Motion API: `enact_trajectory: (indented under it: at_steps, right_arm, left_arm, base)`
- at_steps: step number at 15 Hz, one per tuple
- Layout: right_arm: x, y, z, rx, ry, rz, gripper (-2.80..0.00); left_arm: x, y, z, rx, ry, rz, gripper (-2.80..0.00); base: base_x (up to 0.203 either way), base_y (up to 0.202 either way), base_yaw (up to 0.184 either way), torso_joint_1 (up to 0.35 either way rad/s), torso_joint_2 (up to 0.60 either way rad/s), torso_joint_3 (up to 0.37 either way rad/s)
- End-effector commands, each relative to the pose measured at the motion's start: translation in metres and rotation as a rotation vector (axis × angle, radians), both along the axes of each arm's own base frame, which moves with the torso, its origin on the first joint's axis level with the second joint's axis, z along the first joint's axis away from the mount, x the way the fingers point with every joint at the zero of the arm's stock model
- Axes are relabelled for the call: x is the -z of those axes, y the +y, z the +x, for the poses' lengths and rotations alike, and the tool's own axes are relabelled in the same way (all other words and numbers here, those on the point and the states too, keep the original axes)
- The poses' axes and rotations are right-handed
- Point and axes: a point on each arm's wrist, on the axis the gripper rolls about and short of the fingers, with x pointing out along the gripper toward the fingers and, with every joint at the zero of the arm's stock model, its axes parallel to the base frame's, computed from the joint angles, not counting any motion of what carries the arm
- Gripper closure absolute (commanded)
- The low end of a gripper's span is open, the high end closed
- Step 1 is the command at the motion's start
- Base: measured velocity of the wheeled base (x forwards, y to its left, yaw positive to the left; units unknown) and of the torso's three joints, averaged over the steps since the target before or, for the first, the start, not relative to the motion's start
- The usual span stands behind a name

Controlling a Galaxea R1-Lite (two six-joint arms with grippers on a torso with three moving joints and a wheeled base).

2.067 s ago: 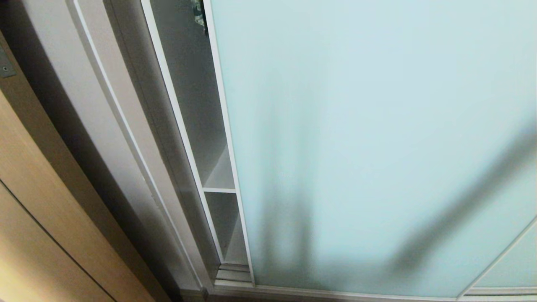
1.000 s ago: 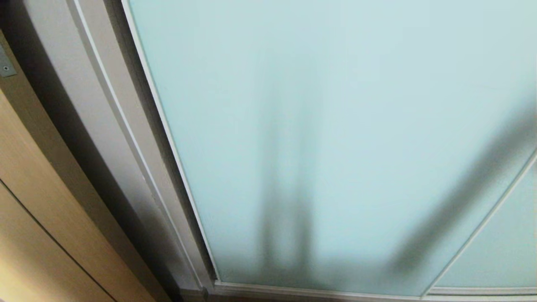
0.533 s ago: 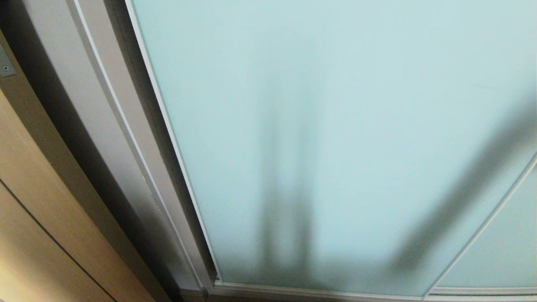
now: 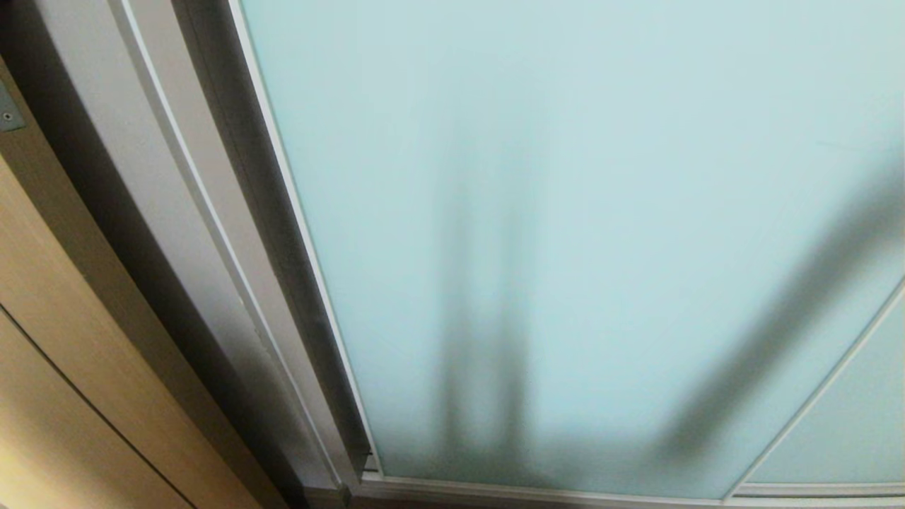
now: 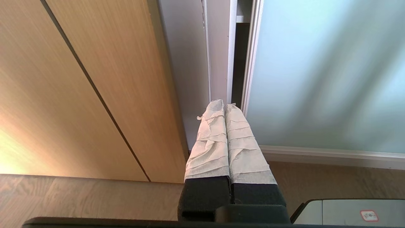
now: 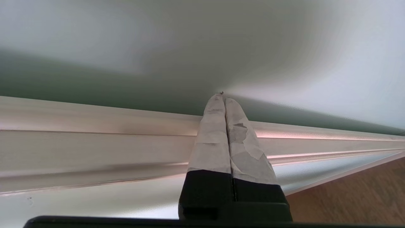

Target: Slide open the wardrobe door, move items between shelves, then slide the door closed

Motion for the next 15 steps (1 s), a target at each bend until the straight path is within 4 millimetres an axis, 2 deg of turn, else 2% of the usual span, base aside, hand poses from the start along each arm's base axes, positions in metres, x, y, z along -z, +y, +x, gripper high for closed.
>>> enact_trajectory:
  at_steps: [1, 4, 12, 15]
  right_arm:
    - [-0.004, 0.002, -0.002, -0.004, -0.008, 0.000, 0.00]
    - [-0.012, 0.004, -0.007, 0.000, -0.026, -0.019, 0.00]
    - [-0.005, 0.003, -0.006, 0.002, -0.009, -0.003, 0.00]
    - [-0.021, 0.003, -0.021, 0.033, -0.053, -0.048, 0.00]
  left_arm:
    - [0.000, 0.000, 0.000, -0.001, 0.002, 0.000, 0.00]
    - [0.000, 0.000, 0.000, 0.000, 0.002, 0.000, 0.00]
    - [0.000, 0.000, 0.000, 0.000, 0.002, 0.000, 0.00]
    - [0.000, 0.000, 0.000, 0.000, 0.002, 0.000, 0.00]
  base:
    - [0.000, 0.000, 0.000, 0.000, 0.00, 0.000]
    - [0.000, 0.000, 0.000, 0.000, 0.00, 0.000]
    - [0.000, 0.000, 0.000, 0.000, 0.00, 0.000]
    - [0.000, 0.000, 0.000, 0.000, 0.00, 0.000]
